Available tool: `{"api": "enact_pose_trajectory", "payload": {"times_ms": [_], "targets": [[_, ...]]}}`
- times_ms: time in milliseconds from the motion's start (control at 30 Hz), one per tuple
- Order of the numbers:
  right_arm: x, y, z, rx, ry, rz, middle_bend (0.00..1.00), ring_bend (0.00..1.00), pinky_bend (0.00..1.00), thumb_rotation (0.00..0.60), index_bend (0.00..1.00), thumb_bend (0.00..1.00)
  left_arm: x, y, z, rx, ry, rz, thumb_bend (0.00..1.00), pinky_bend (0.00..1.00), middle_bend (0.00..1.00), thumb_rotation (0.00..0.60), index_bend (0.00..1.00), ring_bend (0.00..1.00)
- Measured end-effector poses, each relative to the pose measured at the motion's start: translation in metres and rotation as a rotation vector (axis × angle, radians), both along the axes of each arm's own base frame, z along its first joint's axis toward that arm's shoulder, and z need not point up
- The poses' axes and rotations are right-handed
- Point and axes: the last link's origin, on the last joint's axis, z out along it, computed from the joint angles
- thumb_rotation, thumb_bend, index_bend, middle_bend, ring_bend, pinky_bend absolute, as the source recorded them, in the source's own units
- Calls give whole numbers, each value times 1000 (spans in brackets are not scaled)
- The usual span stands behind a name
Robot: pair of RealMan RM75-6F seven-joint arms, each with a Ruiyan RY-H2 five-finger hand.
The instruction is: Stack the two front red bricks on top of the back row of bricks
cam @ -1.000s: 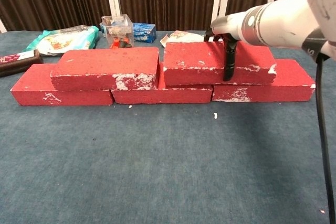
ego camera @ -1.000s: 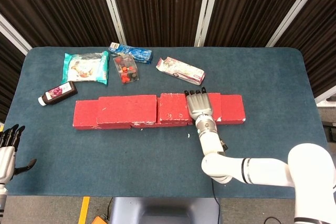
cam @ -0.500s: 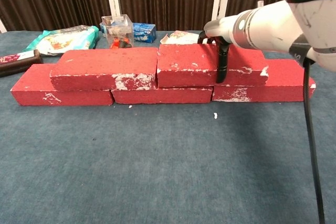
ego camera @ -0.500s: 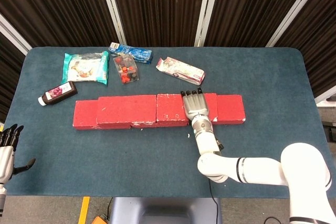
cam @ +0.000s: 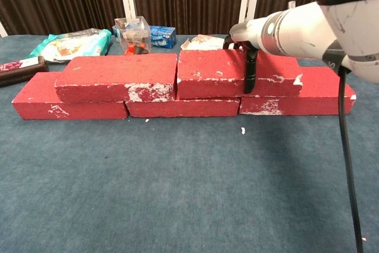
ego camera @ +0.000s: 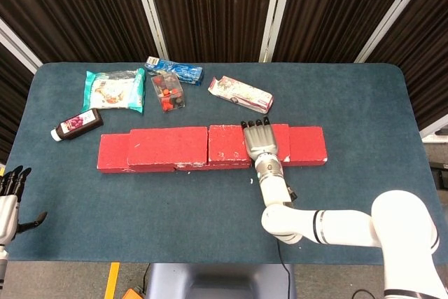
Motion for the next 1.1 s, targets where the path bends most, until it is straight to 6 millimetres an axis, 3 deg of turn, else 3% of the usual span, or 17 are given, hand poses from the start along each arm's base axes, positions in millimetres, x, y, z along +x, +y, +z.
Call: {"api": "enact_pose_trajectory", "payload": {"times_ms": [1100], "targets": [[3, -2, -5, -8, -4, 1, 128, 9, 0, 600, 222, 15, -1, 0, 0, -1, -4, 17, 197, 0, 0, 600, 0, 0]]}}
